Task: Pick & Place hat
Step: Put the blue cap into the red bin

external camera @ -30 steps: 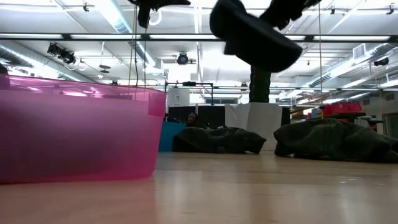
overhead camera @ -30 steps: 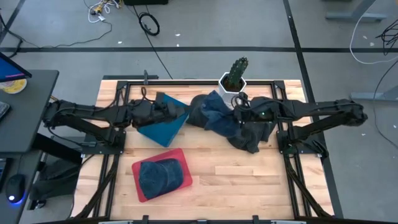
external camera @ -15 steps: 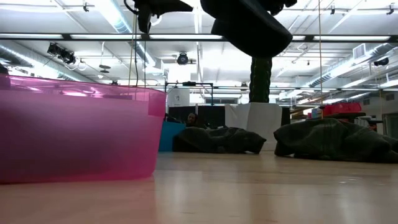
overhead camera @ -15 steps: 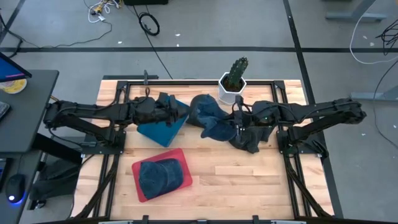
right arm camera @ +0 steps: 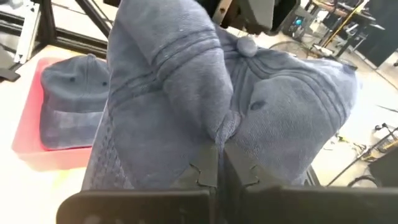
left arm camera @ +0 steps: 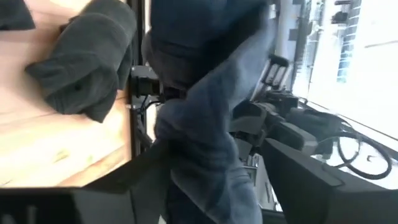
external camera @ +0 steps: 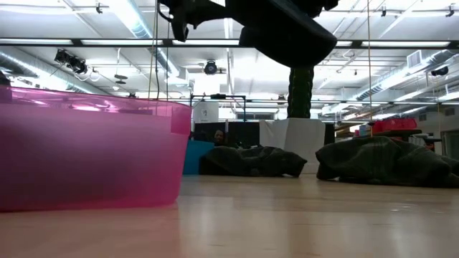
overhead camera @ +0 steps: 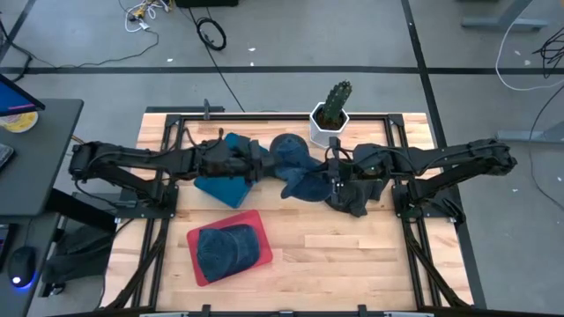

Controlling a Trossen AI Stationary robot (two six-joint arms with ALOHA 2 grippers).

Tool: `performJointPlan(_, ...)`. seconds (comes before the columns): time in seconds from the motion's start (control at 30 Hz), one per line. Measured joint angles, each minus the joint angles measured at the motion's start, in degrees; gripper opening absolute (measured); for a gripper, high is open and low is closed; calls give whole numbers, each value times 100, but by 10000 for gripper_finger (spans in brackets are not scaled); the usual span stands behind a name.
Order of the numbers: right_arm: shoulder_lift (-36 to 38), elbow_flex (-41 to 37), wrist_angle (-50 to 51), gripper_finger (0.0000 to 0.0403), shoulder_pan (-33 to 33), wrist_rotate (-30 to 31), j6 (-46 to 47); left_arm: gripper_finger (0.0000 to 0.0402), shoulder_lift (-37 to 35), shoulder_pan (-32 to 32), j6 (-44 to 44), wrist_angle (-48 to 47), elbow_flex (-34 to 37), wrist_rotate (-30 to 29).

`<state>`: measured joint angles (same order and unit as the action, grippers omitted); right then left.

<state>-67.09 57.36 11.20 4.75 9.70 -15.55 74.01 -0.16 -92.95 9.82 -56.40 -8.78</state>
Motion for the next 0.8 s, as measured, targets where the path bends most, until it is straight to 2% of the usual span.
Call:
performJointPlan(0.17,-4,0,-7,0,24,-71,1,285,187,0,-185,78,2,106)
performJointPlan(0.37,-4,0,-5,0,37,-87,2,274,303,6,-235,439,1,109)
performJointPlan(0.53,-4,0,28,0,37,-161,2,222,334,37,-96,713,4,108)
performJointPlan(0.8,-4,0,192,0,37,-167,2,90,324,36,-28,715,2,117)
